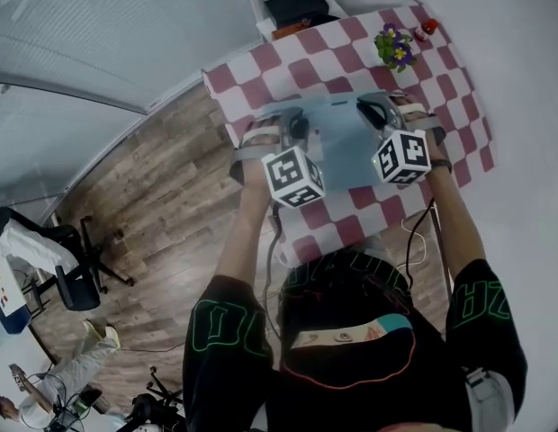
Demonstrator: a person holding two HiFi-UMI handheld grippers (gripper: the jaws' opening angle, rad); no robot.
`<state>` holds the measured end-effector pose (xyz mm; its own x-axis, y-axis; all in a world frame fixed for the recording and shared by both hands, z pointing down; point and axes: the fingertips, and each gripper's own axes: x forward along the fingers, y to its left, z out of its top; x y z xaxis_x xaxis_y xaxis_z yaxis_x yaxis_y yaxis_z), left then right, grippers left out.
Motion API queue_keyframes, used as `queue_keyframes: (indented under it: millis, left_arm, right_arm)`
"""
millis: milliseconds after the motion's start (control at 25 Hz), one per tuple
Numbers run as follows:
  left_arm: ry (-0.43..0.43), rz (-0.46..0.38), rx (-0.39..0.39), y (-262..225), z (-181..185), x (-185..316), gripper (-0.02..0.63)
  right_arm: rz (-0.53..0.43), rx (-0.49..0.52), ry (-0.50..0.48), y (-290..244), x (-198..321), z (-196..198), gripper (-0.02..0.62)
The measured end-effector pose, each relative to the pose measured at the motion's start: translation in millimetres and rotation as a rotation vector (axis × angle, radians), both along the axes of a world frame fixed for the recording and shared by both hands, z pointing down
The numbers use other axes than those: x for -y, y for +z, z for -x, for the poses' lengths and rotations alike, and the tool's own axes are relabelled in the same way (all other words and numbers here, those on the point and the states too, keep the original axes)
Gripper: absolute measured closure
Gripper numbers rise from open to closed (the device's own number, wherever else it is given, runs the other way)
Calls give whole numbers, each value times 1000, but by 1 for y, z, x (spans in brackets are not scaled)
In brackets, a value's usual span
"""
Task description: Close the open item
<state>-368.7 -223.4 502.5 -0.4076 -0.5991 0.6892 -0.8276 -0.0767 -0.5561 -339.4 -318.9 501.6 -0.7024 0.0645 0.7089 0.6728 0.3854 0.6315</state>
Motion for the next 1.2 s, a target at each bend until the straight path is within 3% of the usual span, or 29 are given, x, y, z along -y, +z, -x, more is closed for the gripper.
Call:
queue_keyframes:
  millis: [720,800,840,1040,1200]
  left_arm:
    - [-28,137,-160,67,36,10,460]
    - [-22,160,-166,72,38,11,455]
    - [-17,173,-166,74,39,12,445]
    - [-14,195,-235,81,39,12,437]
    - [-18,205,-233,81,43,10,426]
  right_arm:
    - [72,-175,-62,78,8,34,537]
    - [58,-175,-72,84,9,35,544]
    - [45,-172,-81,87,9,35,592]
    - [60,-138,-95,90,-9,40,592]
    - [67,-129,-97,89,-25,47,592]
